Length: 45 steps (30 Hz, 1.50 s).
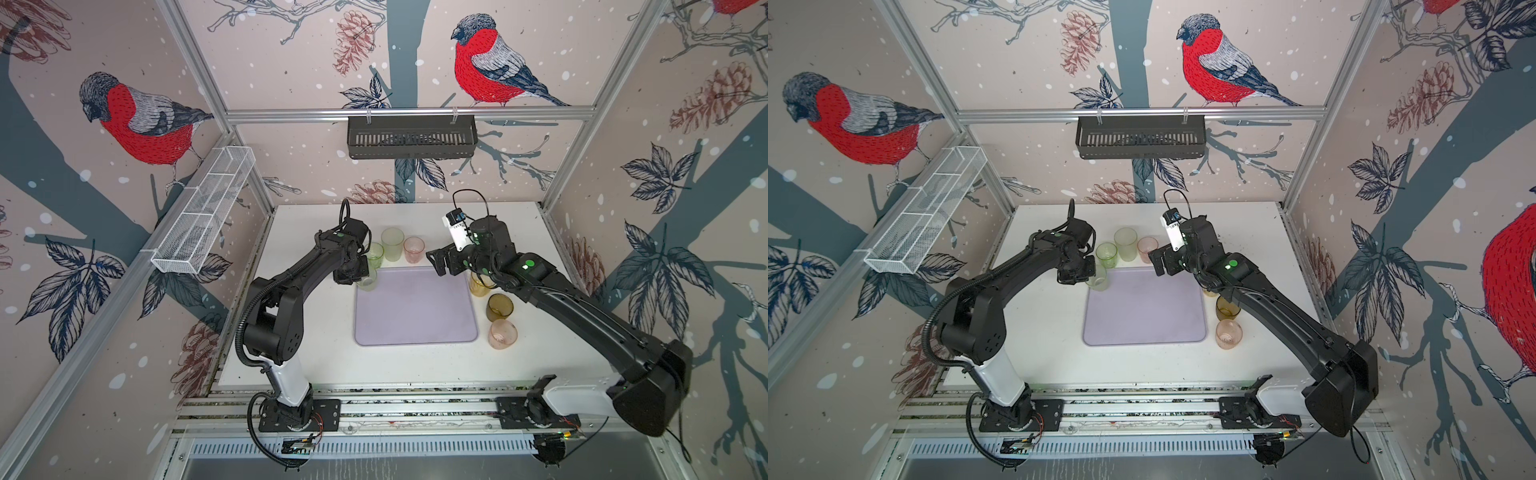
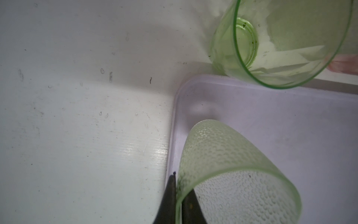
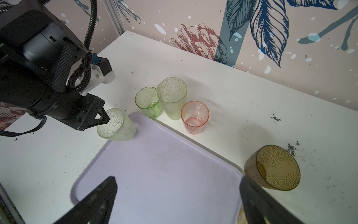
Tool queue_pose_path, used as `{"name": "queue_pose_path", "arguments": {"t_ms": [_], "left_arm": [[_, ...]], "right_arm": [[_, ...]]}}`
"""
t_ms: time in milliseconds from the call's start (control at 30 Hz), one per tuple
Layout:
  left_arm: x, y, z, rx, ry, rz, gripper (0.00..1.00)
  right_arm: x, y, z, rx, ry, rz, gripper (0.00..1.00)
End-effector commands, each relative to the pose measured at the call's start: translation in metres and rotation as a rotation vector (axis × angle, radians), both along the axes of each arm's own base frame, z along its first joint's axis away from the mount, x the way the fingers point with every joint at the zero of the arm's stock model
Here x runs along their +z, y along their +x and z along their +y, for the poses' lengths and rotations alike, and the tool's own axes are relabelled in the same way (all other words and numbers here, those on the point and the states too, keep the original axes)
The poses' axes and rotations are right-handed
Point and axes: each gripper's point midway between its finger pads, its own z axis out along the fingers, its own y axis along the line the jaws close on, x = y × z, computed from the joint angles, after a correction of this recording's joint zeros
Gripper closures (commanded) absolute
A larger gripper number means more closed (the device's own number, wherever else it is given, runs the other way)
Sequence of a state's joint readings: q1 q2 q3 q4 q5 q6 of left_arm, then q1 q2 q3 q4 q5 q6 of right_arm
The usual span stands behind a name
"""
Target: Place the glasses into the tray
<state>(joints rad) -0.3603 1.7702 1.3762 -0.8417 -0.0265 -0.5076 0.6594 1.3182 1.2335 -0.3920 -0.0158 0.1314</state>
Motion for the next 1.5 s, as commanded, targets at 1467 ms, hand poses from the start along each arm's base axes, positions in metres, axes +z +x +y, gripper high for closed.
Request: {"name": "queue_pose_path", "arguments": {"t_ms": [1467], "left_arm": [[-0.016,0.002,-0.001,-0.022,0.045,0.026,1.0]], "right_arm": [[0.006,0.002,-0.001,-0.006,0.031,-0.015,0.0]]}}
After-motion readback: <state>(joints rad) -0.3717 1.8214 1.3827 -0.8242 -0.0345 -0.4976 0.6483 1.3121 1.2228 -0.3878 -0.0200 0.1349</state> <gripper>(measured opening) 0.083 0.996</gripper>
